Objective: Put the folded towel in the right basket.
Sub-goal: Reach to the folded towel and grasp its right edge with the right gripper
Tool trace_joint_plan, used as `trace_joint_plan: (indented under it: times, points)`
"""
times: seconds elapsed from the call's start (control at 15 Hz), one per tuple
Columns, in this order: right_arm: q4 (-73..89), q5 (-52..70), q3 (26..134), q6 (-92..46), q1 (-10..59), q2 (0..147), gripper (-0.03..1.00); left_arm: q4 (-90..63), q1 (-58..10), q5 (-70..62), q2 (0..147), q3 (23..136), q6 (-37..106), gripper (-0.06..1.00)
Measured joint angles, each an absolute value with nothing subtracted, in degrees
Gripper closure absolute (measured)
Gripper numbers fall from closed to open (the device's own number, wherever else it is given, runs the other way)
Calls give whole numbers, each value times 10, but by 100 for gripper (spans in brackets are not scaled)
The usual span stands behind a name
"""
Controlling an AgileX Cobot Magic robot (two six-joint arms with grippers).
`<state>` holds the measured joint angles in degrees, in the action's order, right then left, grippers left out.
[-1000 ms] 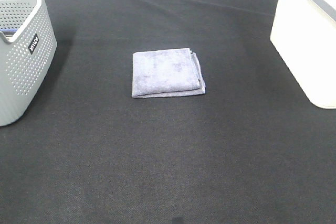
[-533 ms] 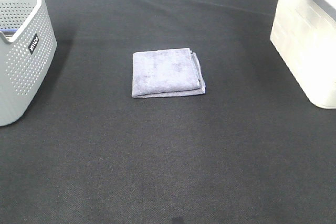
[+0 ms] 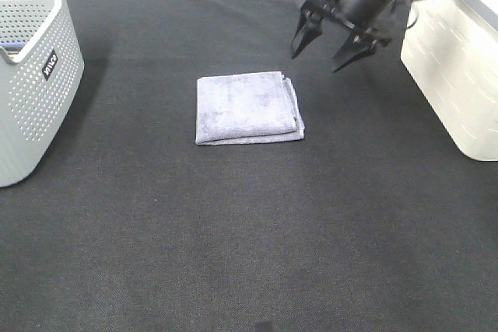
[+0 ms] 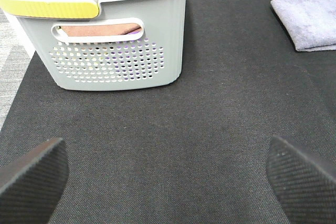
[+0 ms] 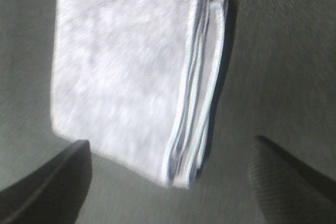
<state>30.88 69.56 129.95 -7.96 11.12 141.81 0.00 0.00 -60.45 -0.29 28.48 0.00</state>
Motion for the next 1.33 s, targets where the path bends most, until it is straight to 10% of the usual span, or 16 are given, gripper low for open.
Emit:
trace_joint_plan:
  times: [1.33]
  points:
    - [443, 697, 1353, -166, 116, 1557, 25, 0, 0, -604, -3, 285, 0, -3]
